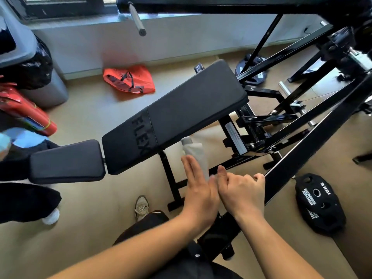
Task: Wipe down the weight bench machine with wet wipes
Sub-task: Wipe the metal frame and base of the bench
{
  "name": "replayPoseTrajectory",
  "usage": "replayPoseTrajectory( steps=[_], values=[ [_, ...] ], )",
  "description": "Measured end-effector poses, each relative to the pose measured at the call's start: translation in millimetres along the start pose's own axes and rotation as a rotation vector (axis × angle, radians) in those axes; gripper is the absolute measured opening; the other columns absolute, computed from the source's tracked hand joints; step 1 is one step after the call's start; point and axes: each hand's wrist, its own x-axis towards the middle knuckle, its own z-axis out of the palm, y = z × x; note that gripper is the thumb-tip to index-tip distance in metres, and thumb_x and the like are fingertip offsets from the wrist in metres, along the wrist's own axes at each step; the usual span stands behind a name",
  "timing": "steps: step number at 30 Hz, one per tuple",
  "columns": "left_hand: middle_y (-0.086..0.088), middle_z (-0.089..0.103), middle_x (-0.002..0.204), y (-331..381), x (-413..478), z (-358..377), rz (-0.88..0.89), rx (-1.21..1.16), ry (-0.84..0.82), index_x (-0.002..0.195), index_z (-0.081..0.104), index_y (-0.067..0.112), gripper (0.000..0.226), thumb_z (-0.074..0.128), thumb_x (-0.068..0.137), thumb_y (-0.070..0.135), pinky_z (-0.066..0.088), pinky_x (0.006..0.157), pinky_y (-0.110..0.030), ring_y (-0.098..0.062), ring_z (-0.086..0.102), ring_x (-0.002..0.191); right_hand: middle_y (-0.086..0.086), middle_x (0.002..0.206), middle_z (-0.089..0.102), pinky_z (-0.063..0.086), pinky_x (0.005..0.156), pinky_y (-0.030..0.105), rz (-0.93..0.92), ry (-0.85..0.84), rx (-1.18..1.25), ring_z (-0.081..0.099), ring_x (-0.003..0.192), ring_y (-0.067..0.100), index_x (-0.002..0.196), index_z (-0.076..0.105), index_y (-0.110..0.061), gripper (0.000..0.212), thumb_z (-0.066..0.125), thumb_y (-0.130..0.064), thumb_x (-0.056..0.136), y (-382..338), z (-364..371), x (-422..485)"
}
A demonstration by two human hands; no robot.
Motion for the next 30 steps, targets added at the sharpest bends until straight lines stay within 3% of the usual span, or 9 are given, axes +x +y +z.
replayPoseTrajectory(
  steps=[4, 7, 9, 11, 14, 18, 21, 24, 30],
  values=[
    [0.007, -0.038, 0.163, -2.6, 6.1, -1.0, -0.039, -0.062, 0.028, 0.151, -0.038, 0.027, 0.085, 0.036, 0.110, 0.037, -0.003, 0.123, -0.021, -0.001, -0.024, 0.150, -0.005, 0.071, 0.071, 0.026, 0.105, 0.045, 0.005, 0.012, 0.017, 0.067, 0.089, 0.018, 0.076, 0.070, -0.027, 0.093, -0.013, -0.060, 0.100, 1.0, 1.8, 0.2],
    [-0.004, -0.005, 0.172, 11.1, 64.3, -24.2, -0.134, -0.118, 0.138, 0.161, -0.020, 0.019, 0.078, 0.037, 0.110, 0.030, 0.012, 0.106, -0.010, -0.007, 0.010, 0.151, -0.004, 0.068, 0.069, 0.028, 0.105, 0.045, 0.011, 0.032, 0.046, 0.067, 0.086, 0.020, 0.073, 0.069, -0.024, 0.086, -0.005, -0.055, 0.104, 0.9, 1.0, -1.6],
    [-0.006, 0.015, 0.168, 13.9, 88.2, -32.0, -0.169, -0.128, 0.202, 0.164, -0.005, 0.021, 0.070, 0.039, 0.110, 0.029, 0.024, 0.100, -0.013, -0.019, 0.033, 0.144, -0.004, 0.065, 0.066, 0.029, 0.105, 0.045, 0.012, 0.056, 0.077, 0.066, 0.082, 0.019, 0.070, 0.066, -0.024, 0.082, -0.001, -0.053, 0.106, 1.3, 0.5, -3.2],
    [-0.005, 0.018, 0.164, 15.5, 77.6, -26.0, -0.177, -0.131, 0.208, 0.163, -0.010, 0.027, 0.073, 0.039, 0.109, 0.027, 0.034, 0.101, -0.023, -0.016, 0.042, 0.133, -0.004, 0.064, 0.065, 0.031, 0.104, 0.045, 0.001, 0.063, 0.086, 0.065, 0.079, 0.018, 0.069, 0.065, -0.024, 0.082, -0.002, -0.054, 0.106, 2.6, 0.7, -2.5],
    [0.000, 0.004, 0.169, 8.6, 7.7, 5.9, -0.174, -0.158, 0.095, 0.156, -0.031, 0.035, 0.085, 0.040, 0.110, 0.024, 0.036, 0.107, -0.023, -0.009, 0.035, 0.135, -0.004, 0.064, 0.067, 0.031, 0.105, 0.046, 0.002, 0.078, 0.096, 0.067, 0.078, 0.018, 0.070, 0.069, -0.023, 0.085, -0.001, -0.054, 0.107, 2.0, 3.9, -2.0],
    [0.006, -0.018, 0.170, -2.6, -29.1, 17.9, -0.163, -0.233, -0.034, 0.150, -0.038, 0.037, 0.089, 0.040, 0.110, 0.028, 0.009, 0.127, -0.033, -0.017, 0.001, 0.158, -0.006, 0.059, 0.065, 0.032, 0.106, 0.046, 0.022, 0.113, 0.128, 0.066, 0.072, 0.014, 0.064, 0.066, -0.023, 0.085, -0.001, -0.054, 0.108, 0.4, 6.3, -2.7],
    [0.001, -0.010, 0.171, 0.1, 33.7, -2.2, -0.216, -0.200, 0.086, 0.156, -0.027, 0.036, 0.085, 0.042, 0.108, 0.030, 0.010, 0.126, -0.035, -0.023, 0.009, 0.157, -0.007, 0.060, 0.064, 0.031, 0.106, 0.044, 0.017, 0.107, 0.132, 0.064, 0.073, 0.014, 0.066, 0.067, -0.024, 0.084, 0.000, -0.053, 0.108, 2.0, 6.2, -2.8],
    [-0.014, 0.008, 0.169, 5.2, 57.9, -13.0, -0.206, -0.220, 0.126, 0.159, -0.012, 0.040, 0.080, 0.044, 0.101, 0.037, 0.024, 0.125, -0.052, -0.039, 0.020, 0.153, -0.006, 0.061, 0.065, 0.031, 0.105, 0.044, 0.032, 0.109, 0.101, 0.065, 0.074, 0.016, 0.069, 0.068, -0.023, 0.084, 0.000, -0.053, 0.108, 1.9, 5.5, -1.7],
    [-0.008, 0.003, 0.171, -1.2, -46.3, 7.2, -0.254, -0.195, -0.158, 0.160, -0.022, 0.019, 0.078, 0.038, 0.110, 0.025, 0.021, 0.125, -0.037, -0.027, 0.018, 0.156, -0.007, 0.057, 0.062, 0.032, 0.104, 0.043, 0.051, 0.106, 0.069, 0.064, 0.070, 0.016, 0.065, 0.066, -0.024, 0.082, 0.002, -0.053, 0.108, -1.8, 3.1, -2.2]
  ],
)
